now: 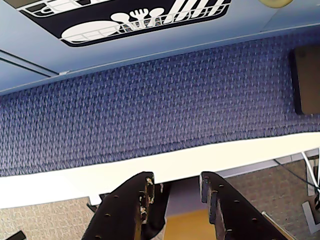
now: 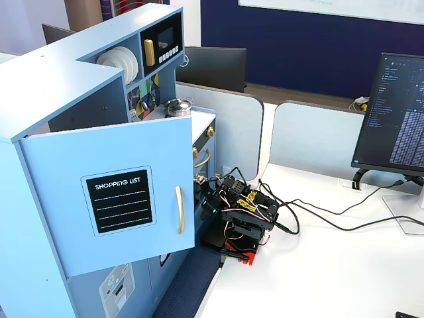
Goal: Close the left cabinet door
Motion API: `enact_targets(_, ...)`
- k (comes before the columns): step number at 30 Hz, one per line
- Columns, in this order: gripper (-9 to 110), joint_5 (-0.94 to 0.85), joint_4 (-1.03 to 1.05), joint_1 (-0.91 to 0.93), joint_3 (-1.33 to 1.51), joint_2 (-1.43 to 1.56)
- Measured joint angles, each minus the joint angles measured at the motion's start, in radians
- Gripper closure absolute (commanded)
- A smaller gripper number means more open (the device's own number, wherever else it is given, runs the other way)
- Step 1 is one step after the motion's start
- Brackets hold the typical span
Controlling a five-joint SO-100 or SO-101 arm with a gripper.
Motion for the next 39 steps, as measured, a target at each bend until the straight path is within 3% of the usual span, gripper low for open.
enact_targets(13,101,0.000,0.000,-0.002,0.000,0.000)
enact_targets(18,101,-0.054,0.002,-0.100,0.000,0.000)
enact_targets(22,101,-0.069,-0.017,-0.371,-0.032,-0.005)
enact_targets(28,102,-0.112,-0.264,-1.005,-0.153,-0.028)
enact_targets(34,102,-0.233,-0.765,-1.598,-0.172,-0.209)
enact_targets(39,102,-0.282,-1.243,-1.871,-0.259,-0.483)
